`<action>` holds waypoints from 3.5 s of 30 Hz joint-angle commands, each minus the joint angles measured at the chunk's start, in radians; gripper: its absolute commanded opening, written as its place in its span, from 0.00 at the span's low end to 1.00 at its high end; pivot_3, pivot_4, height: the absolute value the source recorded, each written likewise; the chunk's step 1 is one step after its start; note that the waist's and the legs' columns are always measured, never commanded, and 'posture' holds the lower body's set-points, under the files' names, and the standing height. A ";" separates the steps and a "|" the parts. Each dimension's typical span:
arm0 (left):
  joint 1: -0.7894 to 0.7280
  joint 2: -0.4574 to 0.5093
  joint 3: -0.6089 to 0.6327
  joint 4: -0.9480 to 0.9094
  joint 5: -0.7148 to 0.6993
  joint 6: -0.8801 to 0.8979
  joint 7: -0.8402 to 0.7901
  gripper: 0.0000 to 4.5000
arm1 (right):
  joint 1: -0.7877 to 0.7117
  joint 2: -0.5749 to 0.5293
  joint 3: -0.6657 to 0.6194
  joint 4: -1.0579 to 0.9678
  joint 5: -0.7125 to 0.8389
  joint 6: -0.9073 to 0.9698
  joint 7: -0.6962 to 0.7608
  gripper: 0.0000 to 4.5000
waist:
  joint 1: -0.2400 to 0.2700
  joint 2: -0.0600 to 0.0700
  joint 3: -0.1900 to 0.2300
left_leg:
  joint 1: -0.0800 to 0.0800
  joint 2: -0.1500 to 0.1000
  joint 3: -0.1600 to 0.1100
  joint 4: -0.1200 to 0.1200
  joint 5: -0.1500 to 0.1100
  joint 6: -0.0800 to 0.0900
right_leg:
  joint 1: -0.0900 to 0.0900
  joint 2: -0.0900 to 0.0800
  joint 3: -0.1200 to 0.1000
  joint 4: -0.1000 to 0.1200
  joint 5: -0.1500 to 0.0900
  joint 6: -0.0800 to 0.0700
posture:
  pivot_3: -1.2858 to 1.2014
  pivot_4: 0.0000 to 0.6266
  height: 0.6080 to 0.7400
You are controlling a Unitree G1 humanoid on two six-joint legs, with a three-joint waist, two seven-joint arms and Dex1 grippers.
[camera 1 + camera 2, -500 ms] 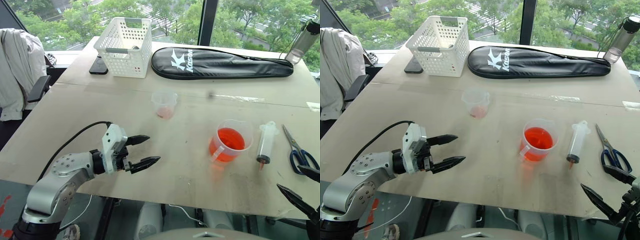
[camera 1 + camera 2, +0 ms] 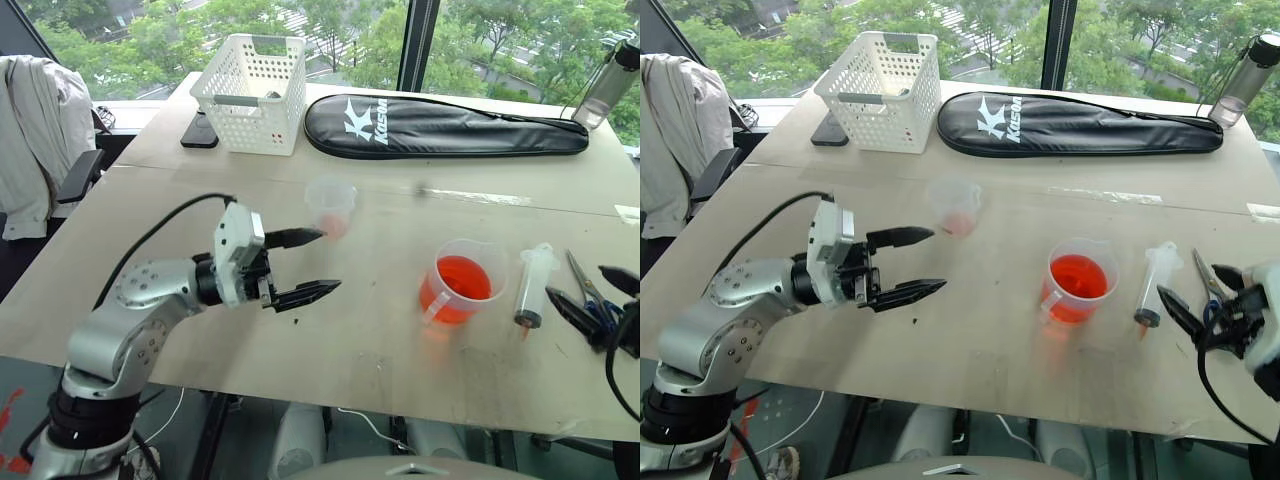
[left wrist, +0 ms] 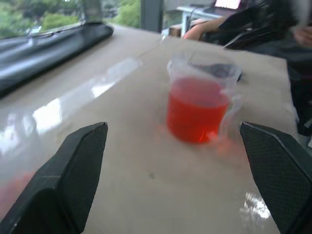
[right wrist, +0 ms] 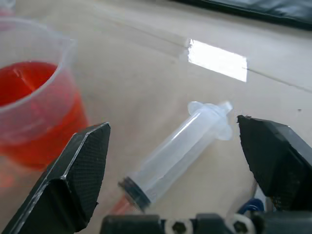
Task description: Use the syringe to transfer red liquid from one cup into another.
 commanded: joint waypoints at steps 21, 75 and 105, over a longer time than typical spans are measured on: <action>-0.206 0.034 -0.056 -0.022 -0.117 0.062 -0.127 0.98 | -0.693 -0.086 0.252 0.665 0.779 0.542 -1.060 1.00 | -0.017 -0.002 0.002 | -0.001 0.002 -0.001 0.001 0.000 0.000 | 0.000 0.007 0.005 0.001 0.003 0.004 | 0.52 0.24 0.88; -0.395 0.000 -0.112 -0.038 -0.170 0.295 0.136 1.00 | -0.687 -0.480 0.772 0.834 1.040 0.385 -0.910 0.82 | -0.014 -0.003 0.002 | -0.001 0.002 0.000 0.002 0.000 0.000 | 0.000 0.009 0.008 0.000 0.003 0.005 | 0.52 0.24 0.88; -0.364 -0.021 -0.116 0.000 -0.090 0.248 0.162 1.00 | -0.776 -0.275 0.223 0.325 0.926 0.024 -0.432 0.33 | -0.007 -0.003 0.003 | -0.003 0.002 -0.002 0.002 0.000 0.000 | -0.001 0.009 0.007 0.000 0.003 0.005 | 0.52 0.24 0.88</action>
